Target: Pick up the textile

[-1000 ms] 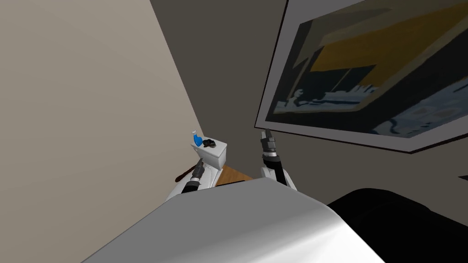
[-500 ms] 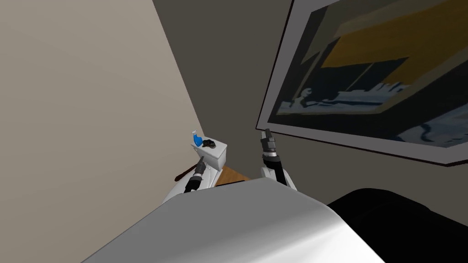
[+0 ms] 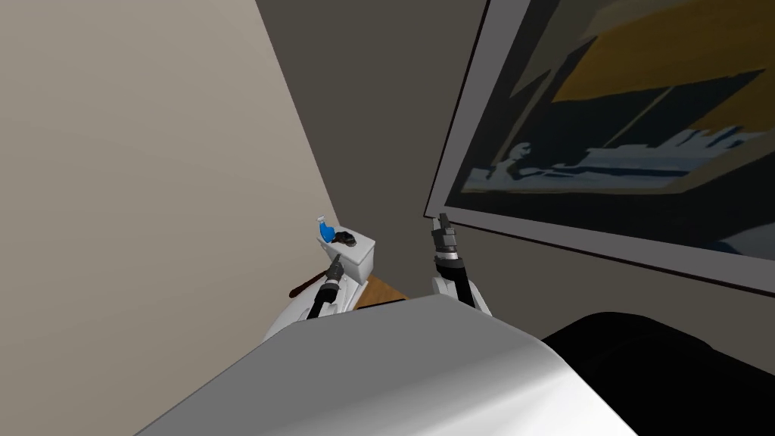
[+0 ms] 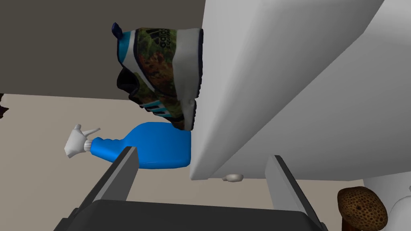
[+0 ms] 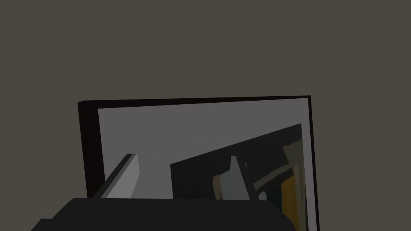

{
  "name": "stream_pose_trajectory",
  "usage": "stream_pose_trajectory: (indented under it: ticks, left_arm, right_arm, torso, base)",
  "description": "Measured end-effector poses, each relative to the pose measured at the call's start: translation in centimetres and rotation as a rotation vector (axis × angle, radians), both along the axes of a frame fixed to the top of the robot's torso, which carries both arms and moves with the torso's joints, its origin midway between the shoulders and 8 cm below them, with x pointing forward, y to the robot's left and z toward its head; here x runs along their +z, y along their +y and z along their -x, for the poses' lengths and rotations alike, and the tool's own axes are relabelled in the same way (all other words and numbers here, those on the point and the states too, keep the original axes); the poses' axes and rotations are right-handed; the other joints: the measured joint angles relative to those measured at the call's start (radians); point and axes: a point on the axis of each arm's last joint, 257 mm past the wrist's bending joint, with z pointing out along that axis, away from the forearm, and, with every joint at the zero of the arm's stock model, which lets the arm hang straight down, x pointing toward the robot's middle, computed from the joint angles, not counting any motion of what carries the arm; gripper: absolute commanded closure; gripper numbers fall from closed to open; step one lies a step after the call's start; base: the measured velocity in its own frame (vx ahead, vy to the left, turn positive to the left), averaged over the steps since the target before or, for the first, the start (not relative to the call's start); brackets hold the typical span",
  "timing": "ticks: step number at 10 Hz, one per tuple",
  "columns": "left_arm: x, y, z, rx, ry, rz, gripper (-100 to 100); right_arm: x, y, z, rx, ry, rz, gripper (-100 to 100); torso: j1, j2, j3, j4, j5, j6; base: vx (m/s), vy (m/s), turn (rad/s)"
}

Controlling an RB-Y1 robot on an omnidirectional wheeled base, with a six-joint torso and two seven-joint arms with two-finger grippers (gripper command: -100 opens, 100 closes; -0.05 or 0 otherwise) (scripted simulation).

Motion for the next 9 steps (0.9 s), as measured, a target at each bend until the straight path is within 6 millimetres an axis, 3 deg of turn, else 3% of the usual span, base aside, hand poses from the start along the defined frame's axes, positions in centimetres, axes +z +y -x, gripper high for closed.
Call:
stream_pose_trajectory:
  ticks: [1,2,3,7,9]
  left_arm:
    - [-0.01,-0.02,-0.07,0.001,0.001,0.0,0]
    - [-0.01,-0.03,-0.06,0.0,0.001,0.0,-100]
    - [-0.01,-0.03,-0.06,0.0,0.001,0.0,100]
    - [-0.01,-0.03,-0.06,0.0,0.001,0.0,100]
    - [-0.01,-0.03,-0.06,0.0,0.001,0.0,-100]
  right_arm:
    - [0.0,0.0,0.0,0.0,0.0,0.0,0]
    - [0.0,0.0,0.0,0.0,0.0,0.0,0]
    - [0.0,0.0,0.0,0.0,0.0,0.0,0]
    - [0.0,0.0,0.0,0.0,0.0,0.0,0]
    - [0.0,0.0,0.0,0.0,0.0,0.0,0]
  torso:
    - [0.003,0.001,0.001,0.0,0.0,0.0]
    - [0.005,0.002,0.001,0.0,0.001,0.0]
    - [0.006,0.002,0.001,0.0,0.001,0.0]
    - [0.006,0.002,0.001,0.0,0.001,0.0]
    - [0.006,0.002,0.001,0.0,0.001,0.0]
  base:
    - [0.003,-0.008,-0.002]
    - [0.0,0.0,0.0]
    - [0.0,0.0,0.0]
    - [0.0,0.0,0.0]
    - [-0.024,0.02,-0.006]
